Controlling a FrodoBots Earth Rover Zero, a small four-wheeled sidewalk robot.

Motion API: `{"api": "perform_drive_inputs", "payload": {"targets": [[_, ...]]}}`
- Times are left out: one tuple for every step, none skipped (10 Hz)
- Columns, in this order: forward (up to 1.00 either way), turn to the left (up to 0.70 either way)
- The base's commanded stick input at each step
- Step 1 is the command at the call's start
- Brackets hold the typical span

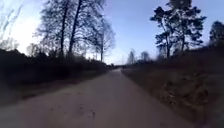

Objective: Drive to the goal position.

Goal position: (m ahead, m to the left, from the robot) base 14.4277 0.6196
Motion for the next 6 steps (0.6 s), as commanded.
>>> {"api": "perform_drive_inputs", "payload": {"targets": [[1.0, 0.03], [1.0, 0.0], [1.0, 0.0], [1.0, 0.0], [1.0, 0.0], [1.0, 0.0]]}}
